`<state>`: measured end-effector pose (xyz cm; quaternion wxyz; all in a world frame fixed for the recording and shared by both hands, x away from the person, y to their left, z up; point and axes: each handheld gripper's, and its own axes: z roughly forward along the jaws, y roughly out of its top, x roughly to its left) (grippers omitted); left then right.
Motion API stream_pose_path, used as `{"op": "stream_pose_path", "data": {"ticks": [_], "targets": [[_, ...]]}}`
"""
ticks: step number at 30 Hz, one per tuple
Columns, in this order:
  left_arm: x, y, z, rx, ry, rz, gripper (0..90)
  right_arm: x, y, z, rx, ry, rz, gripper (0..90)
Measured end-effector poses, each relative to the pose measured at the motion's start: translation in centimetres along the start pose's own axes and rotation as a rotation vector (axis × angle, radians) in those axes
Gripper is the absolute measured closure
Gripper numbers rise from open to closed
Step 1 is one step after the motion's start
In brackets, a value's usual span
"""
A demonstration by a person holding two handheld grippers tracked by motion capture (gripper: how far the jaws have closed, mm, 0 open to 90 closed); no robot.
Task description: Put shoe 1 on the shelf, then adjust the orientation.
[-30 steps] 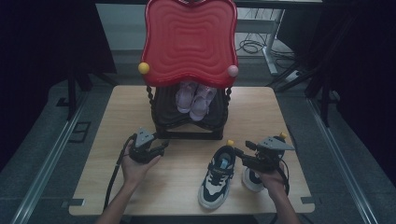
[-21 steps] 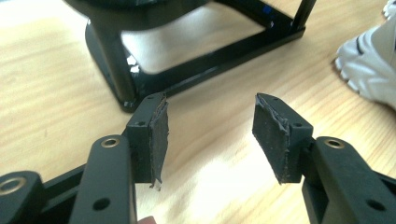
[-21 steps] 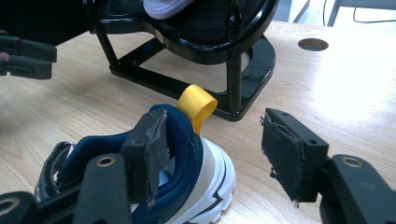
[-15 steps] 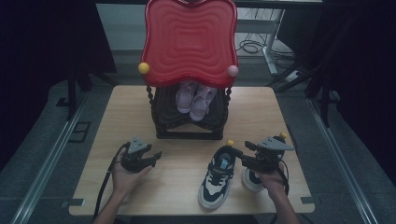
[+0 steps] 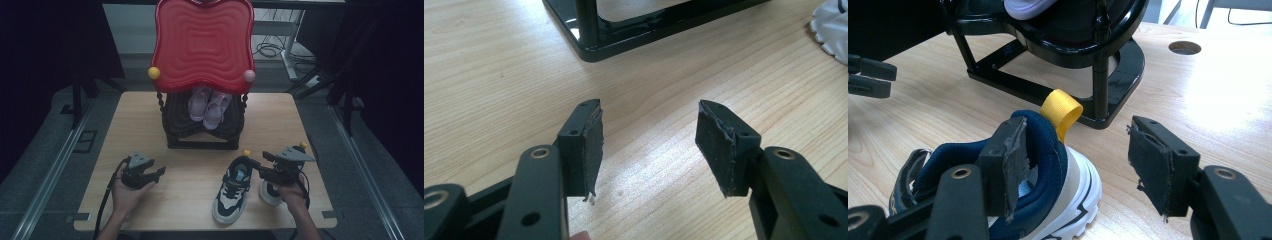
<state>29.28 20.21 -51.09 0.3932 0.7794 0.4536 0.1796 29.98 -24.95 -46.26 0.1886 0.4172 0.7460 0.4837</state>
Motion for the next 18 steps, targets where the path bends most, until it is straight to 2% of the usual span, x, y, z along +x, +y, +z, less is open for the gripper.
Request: {"op": "stream_pose_path", "data": {"ticks": [11, 18], "targets": [[0.02, -0.13, -0.22, -0.003, 0.003, -0.001, 44.3, 0.09, -0.02, 0.17, 0.003, 0.004, -0.004, 39.6], [0.07, -0.02, -0.32, -0.003, -0.003, 0.000, 43.9, 0.20, -0.16, -0.22, 0.012, 0.036, -0.007, 46.7]]}}
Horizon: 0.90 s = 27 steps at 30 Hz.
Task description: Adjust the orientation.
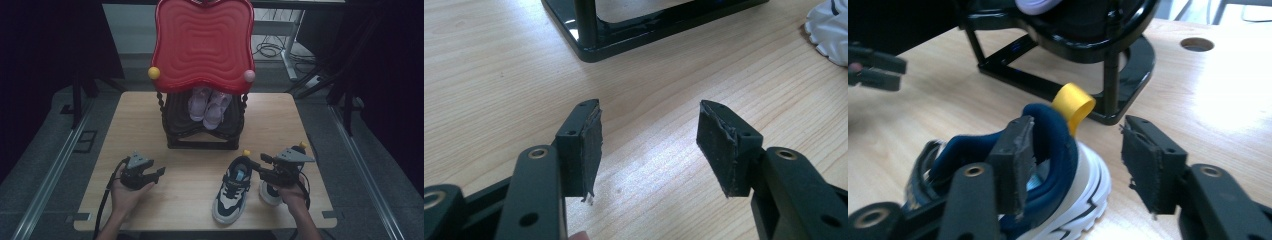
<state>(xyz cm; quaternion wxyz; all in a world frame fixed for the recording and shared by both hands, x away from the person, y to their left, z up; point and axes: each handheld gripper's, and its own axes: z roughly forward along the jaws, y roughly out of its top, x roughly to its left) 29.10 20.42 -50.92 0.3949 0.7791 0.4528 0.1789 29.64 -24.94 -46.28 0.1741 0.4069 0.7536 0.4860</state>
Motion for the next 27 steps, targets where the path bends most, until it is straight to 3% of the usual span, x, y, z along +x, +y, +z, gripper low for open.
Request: {"op": "stream_pose_path", "data": {"ticks": [7, 8, 10, 16, 20, 27], "targets": [[0.2, 0.1, -0.1, 0.000, -0.010, -0.002, 43.0, 0.4, -0.4, -0.8, 0.041, 0.062, -0.037, 60.2], [0.3, 0.1, -0.2, 0.001, -0.014, -0.002, 42.9, 0.8, -0.8, -1.2, 0.074, 0.094, -0.076, 64.6], [0.3, 0.1, -0.3, 0.000, -0.016, -0.004, 42.8, 1.2, -1.4, -1.8, 0.086, 0.124, -0.107, 69.9], [0.4, 0.2, -0.4, 0.005, -0.024, -0.010, 42.6, 2.2, -2.7, -3.6, 0.128, 0.203, -0.164, 82.7], [0.4, 0.2, -0.4, 0.004, -0.029, -0.013, 42.4, 3.3, -3.3, -3.9, 0.181, 0.269, -0.216, 86.8], [0.5, 0.1, -0.3, 0.013, -0.031, -0.015, 42.2, 4.4, -3.6, -3.1, 0.225, 0.330, -0.262, 88.1]]}}
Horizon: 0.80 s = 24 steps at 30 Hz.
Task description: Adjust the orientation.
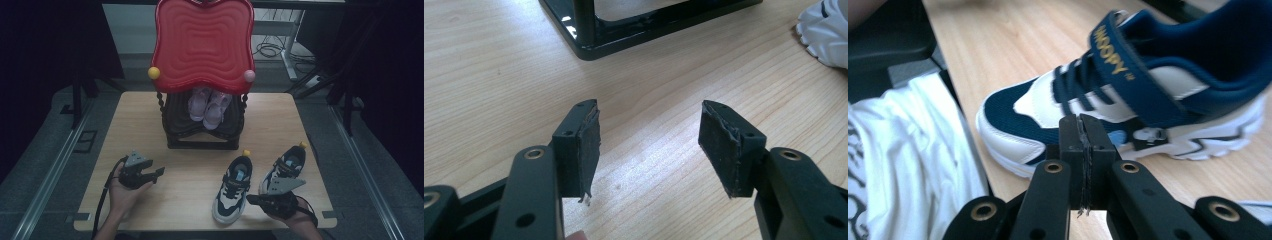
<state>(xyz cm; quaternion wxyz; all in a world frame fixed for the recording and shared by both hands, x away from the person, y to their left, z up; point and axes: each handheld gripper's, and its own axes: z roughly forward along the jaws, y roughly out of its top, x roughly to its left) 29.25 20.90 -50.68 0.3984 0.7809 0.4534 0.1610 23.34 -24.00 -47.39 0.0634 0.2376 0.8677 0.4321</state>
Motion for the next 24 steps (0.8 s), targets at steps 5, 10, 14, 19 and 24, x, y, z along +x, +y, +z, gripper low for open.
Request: {"op": "stream_pose_path", "data": {"ticks": [5, 10, 14, 19, 24], "targets": [[0.3, -0.1, -0.1, 0.002, 0.003, -0.008, 42.0, 0.5, -0.1, 1.1, 0.050, 0.056, -0.039, 88.3], [0.5, -0.1, -0.4, -0.004, 0.009, -0.013, 42.0, 1.2, -0.5, 1.8, 0.088, 0.096, -0.067, 88.3], [0.5, -0.1, -0.3, -0.003, 0.008, -0.017, 41.9, 1.4, -0.8, 2.5, 0.112, 0.110, -0.074, 88.3], [0.4, -0.1, -0.3, -0.002, 0.006, -0.018, 41.9, 1.4, -0.8, 3.0, 0.114, 0.110, -0.078, 88.3], [0.8, 0.1, -1.1, -0.021, 0.017, -0.028, 41.5, 1.4, -0.5, 3.8, 0.108, 0.089, -0.092, 88.2]]}}
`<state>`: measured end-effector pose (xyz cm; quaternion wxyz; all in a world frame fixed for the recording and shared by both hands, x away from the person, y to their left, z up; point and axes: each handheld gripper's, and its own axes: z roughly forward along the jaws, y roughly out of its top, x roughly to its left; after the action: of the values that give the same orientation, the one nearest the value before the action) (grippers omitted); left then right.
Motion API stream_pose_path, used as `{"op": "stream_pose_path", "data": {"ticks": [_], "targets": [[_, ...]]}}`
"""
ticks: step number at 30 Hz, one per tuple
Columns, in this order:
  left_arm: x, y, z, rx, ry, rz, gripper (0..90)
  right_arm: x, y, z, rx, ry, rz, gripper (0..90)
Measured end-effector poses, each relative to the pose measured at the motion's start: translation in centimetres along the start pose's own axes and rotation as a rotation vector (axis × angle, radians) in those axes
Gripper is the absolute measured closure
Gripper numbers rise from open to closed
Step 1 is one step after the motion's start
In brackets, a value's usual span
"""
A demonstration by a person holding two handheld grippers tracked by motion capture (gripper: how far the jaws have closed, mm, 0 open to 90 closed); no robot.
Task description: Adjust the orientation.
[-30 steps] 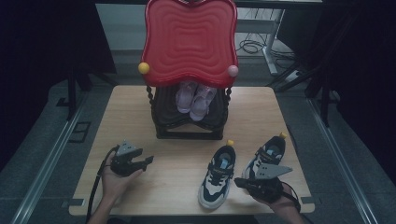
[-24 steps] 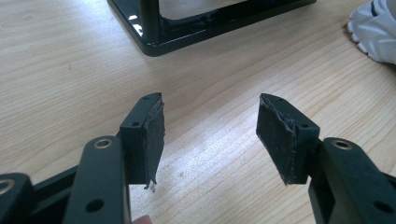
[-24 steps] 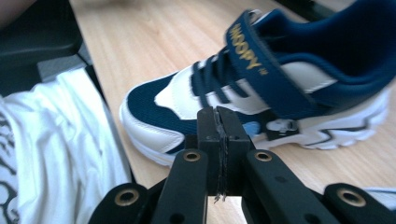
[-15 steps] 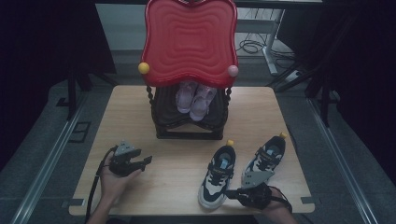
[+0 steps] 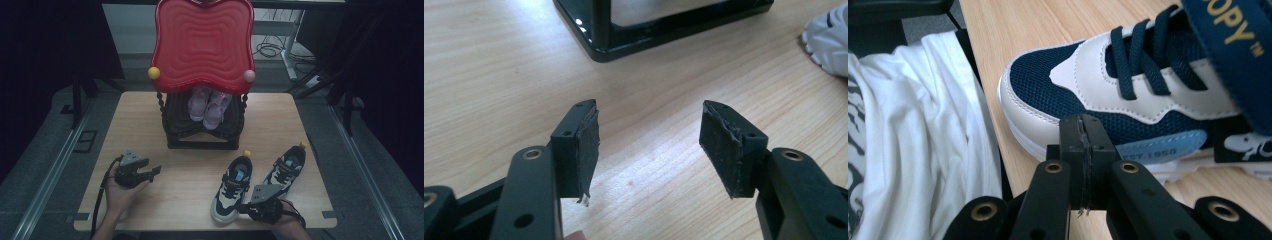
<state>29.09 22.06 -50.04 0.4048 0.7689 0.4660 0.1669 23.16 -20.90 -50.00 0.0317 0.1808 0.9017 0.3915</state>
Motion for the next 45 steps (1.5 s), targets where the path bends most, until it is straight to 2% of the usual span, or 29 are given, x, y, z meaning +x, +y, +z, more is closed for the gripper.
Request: {"op": "stream_pose_path", "data": {"ticks": [9, 19, 27, 37, 41, 45], "targets": [[0.4, -0.3, -0.4, -0.018, 0.009, -0.018, 42.0, -0.1, 1.8, 1.9, -0.001, -0.002, -0.026, 88.3], [0.7, -0.4, -0.7, -0.036, 0.014, -0.026, 42.4, -0.8, 3.9, 4.5, -0.021, -0.081, -0.016, 88.3], [0.6, -0.5, -0.6, -0.035, 0.017, -0.027, 42.6, -1.1, 5.4, 6.1, -0.024, -0.098, -0.030, 88.3], [0.5, -0.6, -0.3, -0.026, 0.009, -0.026, 42.6, -1.6, 6.7, 7.7, -0.028, -0.144, 0.003, 88.3], [0.4, -0.7, -0.2, -0.027, 0.007, -0.023, 42.5, -1.6, 6.7, 7.8, -0.034, -0.142, 0.008, 88.2], [0.4, -0.7, -0.2, -0.024, 0.004, -0.023, 42.5, -1.6, 6.5, 6.3, -0.076, -0.134, 0.021, 88.3]]}}
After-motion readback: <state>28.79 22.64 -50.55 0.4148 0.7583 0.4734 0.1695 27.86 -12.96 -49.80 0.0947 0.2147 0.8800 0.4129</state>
